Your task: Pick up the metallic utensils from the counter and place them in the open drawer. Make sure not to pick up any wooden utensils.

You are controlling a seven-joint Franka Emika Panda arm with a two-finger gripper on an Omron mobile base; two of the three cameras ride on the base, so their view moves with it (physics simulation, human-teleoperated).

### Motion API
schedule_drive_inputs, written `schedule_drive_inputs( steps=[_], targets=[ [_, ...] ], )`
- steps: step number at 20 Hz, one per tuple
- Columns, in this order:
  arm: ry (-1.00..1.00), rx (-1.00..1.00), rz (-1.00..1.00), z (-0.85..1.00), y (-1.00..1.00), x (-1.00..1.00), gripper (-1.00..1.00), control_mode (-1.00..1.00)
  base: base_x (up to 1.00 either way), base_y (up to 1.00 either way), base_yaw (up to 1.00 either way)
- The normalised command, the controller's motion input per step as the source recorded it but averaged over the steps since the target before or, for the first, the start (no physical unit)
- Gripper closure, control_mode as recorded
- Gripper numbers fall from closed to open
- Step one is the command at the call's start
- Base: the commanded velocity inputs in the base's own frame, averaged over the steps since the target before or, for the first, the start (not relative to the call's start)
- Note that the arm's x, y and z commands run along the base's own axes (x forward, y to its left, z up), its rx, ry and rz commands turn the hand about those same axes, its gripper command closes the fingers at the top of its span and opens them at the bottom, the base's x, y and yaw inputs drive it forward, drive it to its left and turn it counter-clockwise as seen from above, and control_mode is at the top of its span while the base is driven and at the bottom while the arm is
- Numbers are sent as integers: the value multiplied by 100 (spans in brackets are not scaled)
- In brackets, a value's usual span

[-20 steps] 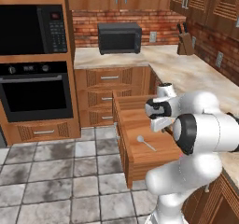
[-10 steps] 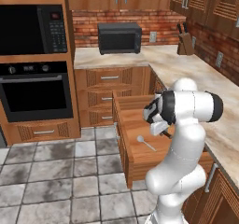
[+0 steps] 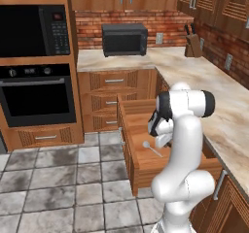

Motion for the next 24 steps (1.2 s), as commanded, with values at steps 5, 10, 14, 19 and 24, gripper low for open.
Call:
schedule_drive_inputs(
  steps=[5,10,14,19,24],
  targets=[
    [2,0,4,-55,0,24,100,-100,0,0,0],
    [0,0,1,-46,0,5,100,-100,0,0,0],
    [0,0,0,-39,0,11,100,-100,0,0,0],
    [-6,0,0,-10,0,27,100,-100,0,0,0],
    [-13,0,2,-1,0,44,100,-100,0,0,0]
  ],
)
